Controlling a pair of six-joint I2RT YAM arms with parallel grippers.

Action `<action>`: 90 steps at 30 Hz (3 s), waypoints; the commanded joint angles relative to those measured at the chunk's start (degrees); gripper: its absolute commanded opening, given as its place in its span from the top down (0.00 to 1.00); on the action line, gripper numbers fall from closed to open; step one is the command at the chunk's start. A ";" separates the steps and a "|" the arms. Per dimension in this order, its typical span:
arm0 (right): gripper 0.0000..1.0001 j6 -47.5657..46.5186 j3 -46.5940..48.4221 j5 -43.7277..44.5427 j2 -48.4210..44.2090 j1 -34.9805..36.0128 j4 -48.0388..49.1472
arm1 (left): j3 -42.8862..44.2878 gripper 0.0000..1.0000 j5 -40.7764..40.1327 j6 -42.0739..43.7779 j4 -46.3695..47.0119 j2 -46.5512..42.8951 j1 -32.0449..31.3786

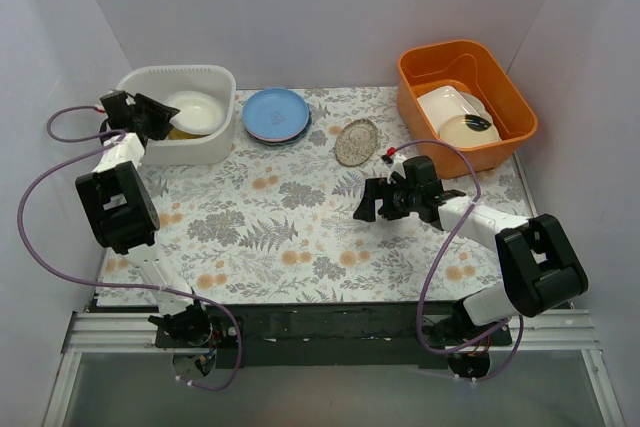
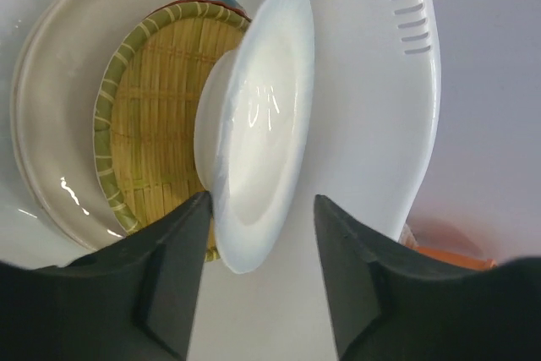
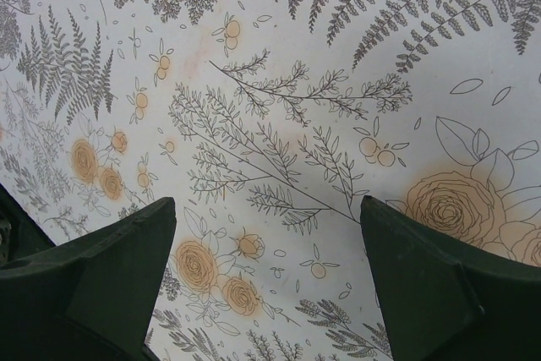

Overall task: Place the plates into the plastic bin on the countertop
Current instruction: Place the plate in the plastic bin, then pick up the plate from the corner of the board.

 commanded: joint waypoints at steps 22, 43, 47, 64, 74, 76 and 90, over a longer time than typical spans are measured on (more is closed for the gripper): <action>0.03 0.38 1.16 1.44 -5.15 0.10 -0.06 | 4.23 0.02 -25.57 13.95 -11.38 -16.49 -14.84; 0.03 -0.50 1.95 -0.23 -1.29 0.10 1.87 | -0.34 0.02 -10.64 15.80 -3.47 -16.15 -33.21; 0.03 -0.24 1.51 -1.20 -0.50 0.10 3.19 | 0.53 0.02 -5.53 15.01 -0.66 -10.54 -36.71; 0.03 0.20 0.46 1.88 -4.36 0.01 0.82 | 11.96 0.06 -3.85 14.39 7.15 11.62 -45.16; 0.03 0.55 -0.16 4.16 -6.12 -0.25 -0.76 | 24.78 0.08 -1.76 13.51 8.84 26.37 -46.74; 0.03 0.38 -0.16 4.69 -6.47 -0.34 -1.03 | 27.85 0.08 -1.66 13.51 8.23 28.23 -47.18; 0.03 0.38 2.21 0.65 -1.64 -0.60 1.35 | 37.79 0.43 -5.53 17.99 1.02 36.76 -47.89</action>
